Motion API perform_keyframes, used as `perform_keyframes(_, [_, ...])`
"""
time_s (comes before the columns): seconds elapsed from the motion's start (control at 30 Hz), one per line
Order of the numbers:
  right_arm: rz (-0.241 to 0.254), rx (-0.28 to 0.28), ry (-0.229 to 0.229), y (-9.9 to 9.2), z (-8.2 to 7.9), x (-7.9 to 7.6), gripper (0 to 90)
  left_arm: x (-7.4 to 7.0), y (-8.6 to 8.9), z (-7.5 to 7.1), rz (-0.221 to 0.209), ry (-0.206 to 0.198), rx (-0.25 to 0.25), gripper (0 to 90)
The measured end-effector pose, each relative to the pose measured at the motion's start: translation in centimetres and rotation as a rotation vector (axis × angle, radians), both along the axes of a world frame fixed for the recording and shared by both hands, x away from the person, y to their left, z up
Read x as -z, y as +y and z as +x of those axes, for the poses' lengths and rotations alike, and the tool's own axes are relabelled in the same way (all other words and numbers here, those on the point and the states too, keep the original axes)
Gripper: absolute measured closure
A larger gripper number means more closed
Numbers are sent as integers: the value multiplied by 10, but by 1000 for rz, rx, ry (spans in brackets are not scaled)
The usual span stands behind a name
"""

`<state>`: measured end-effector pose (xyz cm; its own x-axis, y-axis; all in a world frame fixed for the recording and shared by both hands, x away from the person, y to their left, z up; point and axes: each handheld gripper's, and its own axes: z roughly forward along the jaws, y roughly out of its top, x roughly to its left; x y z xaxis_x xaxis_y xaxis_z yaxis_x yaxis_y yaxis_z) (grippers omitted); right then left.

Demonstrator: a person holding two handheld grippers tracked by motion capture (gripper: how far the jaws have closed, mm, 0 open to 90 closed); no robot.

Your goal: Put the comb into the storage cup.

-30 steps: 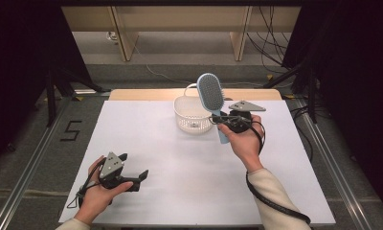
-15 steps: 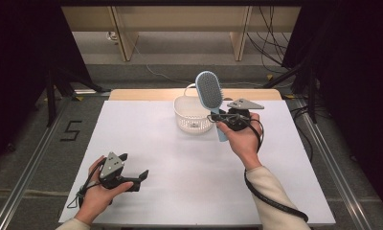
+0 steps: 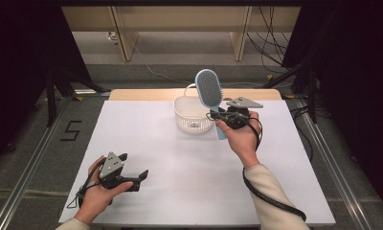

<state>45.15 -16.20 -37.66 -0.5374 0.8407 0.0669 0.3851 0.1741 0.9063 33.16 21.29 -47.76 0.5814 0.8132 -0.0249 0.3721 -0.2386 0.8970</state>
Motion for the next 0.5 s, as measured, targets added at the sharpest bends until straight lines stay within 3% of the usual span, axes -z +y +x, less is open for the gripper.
perform_keyframes(0.5, [8,7,-3,1,4,-2,711,0,0,0,-4,1,0,20])
